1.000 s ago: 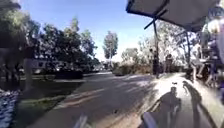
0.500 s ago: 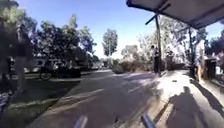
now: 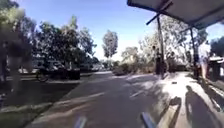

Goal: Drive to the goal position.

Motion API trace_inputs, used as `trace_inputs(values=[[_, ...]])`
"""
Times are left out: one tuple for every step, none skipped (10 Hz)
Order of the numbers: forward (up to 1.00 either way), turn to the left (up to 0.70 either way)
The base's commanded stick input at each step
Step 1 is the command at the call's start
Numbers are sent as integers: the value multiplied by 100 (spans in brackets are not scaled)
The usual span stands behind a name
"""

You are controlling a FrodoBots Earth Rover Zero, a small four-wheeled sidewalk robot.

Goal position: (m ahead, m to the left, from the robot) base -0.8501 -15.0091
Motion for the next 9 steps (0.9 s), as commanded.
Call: trace_inputs(values=[[93,0],[93,0],[93,0],[93,0],[93,0],[93,0],[93,0],[82,0],[5,0]])
